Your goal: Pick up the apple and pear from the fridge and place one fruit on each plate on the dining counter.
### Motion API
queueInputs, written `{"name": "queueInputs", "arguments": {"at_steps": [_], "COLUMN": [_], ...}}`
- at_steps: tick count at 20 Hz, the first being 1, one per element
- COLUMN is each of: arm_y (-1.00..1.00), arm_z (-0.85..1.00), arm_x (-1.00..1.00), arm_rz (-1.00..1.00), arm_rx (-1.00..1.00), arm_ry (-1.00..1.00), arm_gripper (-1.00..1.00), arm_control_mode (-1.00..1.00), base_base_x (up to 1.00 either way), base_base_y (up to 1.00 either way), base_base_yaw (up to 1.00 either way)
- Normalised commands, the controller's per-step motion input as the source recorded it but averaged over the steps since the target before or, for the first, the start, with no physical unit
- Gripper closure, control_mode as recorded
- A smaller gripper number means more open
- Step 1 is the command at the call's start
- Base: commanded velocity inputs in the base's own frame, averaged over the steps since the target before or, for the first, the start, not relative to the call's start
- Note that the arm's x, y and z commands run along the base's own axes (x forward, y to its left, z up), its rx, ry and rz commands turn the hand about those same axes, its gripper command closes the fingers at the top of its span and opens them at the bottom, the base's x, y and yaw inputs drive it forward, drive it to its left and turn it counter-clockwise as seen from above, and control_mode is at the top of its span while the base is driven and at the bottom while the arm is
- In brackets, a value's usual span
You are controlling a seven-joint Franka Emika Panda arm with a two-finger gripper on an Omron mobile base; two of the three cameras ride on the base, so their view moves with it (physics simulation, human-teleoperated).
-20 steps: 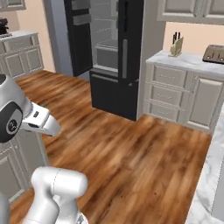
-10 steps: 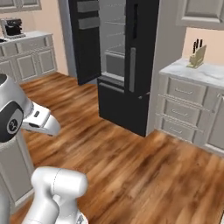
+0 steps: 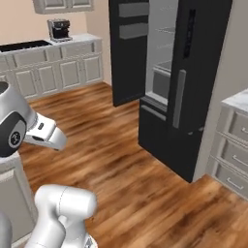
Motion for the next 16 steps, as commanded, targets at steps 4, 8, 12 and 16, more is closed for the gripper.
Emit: {"name": "queueInputs", "arguments": {"at_steps": [4,8,12,16], "arm_y": [0.00,0.00,0.00,0.00], "arm_z": [0.00,0.00,0.00,0.00], "arm_x": [0.00,0.00,0.00,0.00], "arm_rz": [0.00,0.00,0.00,0.00], "arm_rx": [0.00,0.00,0.00,0.00], "arm_ry": [0.00,0.00,0.00,0.00], "arm_gripper": [-1.00,-1.00,-1.00,-1.00], "arm_control_mode": [1.00,1.00,1.00,1.00], "base_base_x": [1.00,1.00,1.00,1.00], "base_base_y": [-0.14,-0.35,-0.14,0.20], "base_base_yaw": [0.07,-0.23,-0.14,-0.18]}}
